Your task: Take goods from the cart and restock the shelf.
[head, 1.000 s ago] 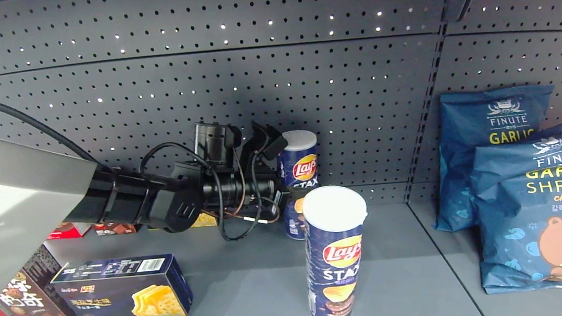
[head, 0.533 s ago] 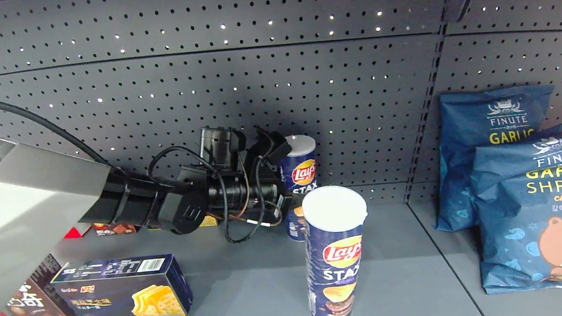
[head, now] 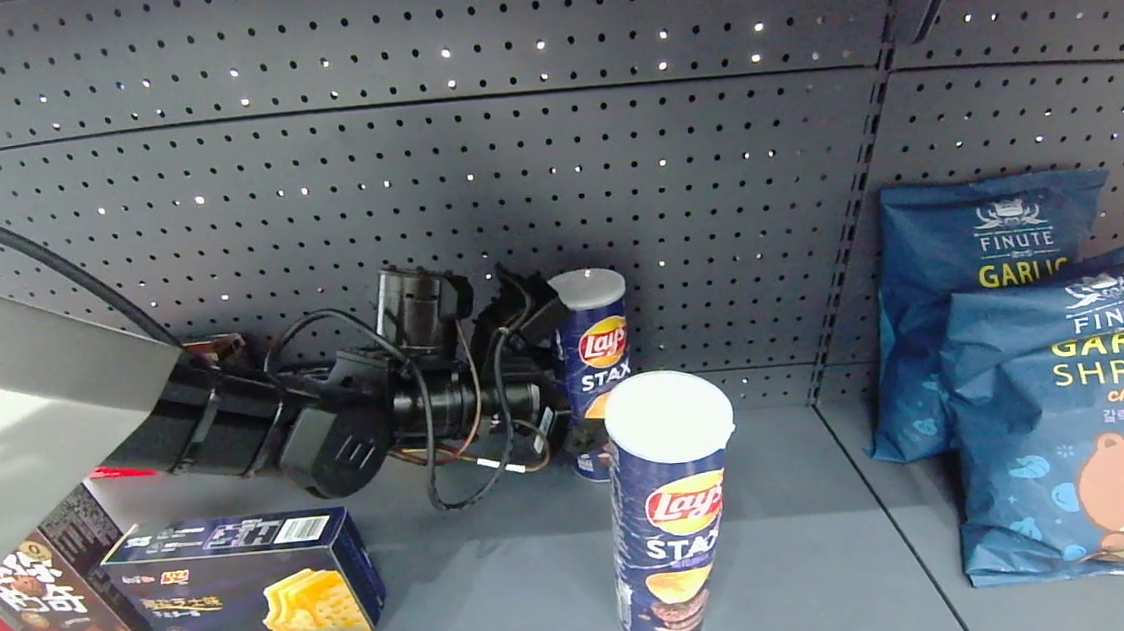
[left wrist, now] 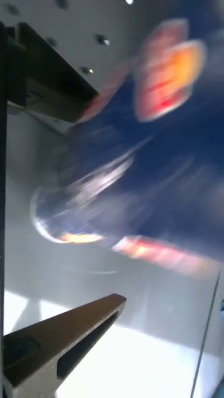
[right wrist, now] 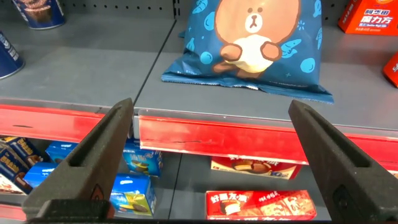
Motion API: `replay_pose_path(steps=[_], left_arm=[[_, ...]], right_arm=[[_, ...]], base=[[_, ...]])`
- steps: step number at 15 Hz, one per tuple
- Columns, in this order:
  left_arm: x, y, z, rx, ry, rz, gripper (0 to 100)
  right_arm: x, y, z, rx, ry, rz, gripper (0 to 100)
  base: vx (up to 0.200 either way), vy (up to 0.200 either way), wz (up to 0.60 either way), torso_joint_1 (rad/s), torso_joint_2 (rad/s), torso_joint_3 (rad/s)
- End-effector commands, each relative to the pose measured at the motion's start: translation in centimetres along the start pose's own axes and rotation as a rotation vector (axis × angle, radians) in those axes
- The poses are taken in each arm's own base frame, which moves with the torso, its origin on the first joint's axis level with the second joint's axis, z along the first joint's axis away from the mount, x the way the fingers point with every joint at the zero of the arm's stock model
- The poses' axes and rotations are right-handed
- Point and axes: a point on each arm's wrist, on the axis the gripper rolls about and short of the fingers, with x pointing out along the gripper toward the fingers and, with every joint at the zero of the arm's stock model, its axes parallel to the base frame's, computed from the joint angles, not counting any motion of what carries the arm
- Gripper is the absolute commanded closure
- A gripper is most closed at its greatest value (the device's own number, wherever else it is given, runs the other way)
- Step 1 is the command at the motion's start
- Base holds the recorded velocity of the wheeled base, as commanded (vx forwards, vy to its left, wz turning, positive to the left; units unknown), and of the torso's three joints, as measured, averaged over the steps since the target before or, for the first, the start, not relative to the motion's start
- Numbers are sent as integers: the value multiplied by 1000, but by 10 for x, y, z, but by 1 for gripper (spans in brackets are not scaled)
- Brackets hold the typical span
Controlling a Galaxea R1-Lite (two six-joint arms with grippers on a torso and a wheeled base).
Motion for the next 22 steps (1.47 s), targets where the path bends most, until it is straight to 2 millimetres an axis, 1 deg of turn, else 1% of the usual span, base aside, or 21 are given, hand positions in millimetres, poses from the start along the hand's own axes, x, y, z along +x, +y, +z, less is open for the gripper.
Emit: replay_pose_path(steps=[1,3,7,8,9,12,16,19,20,22], left_arm=[[-23,-7,-1,-6,0,21,0],[-34,-7,-6,-21,24,76,0],[-35,-5,-10,-40,63,171,0],[-35,-5,-10,-40,63,171,0],[-34,-5,-10,-38,79,218,0],[-32,-4,-12,-41,95,247,0],[-25,-1,-21,-48,126,274,0],[-24,0,-20,-47,127,286,0],[-19,4,-22,-48,133,297,0],[-16,6,-20,-45,127,299,0]], right_arm=[[0,0,0,0,2,1,0],[0,0,0,0,2,1,0],[0,0,0,0,2,1,0],[0,0,0,0,2,1,0],[0,0,0,0,2,1,0],[0,0,0,0,2,1,0],[0,0,0,0,2,1,0],[0,0,0,0,2,1,0],[0,0,0,0,2,1,0],[0,0,0,0,2,1,0]], base=[[0,0,0,0,0,0],[0,0,0,0,0,0],[0,0,0,0,0,0],[0,0,0,0,0,0],[0,0,0,0,0,0],[0,0,0,0,0,0],[0,0,0,0,0,0],[0,0,0,0,0,0],[0,0,0,0,0,0],[0,0,0,0,0,0]])
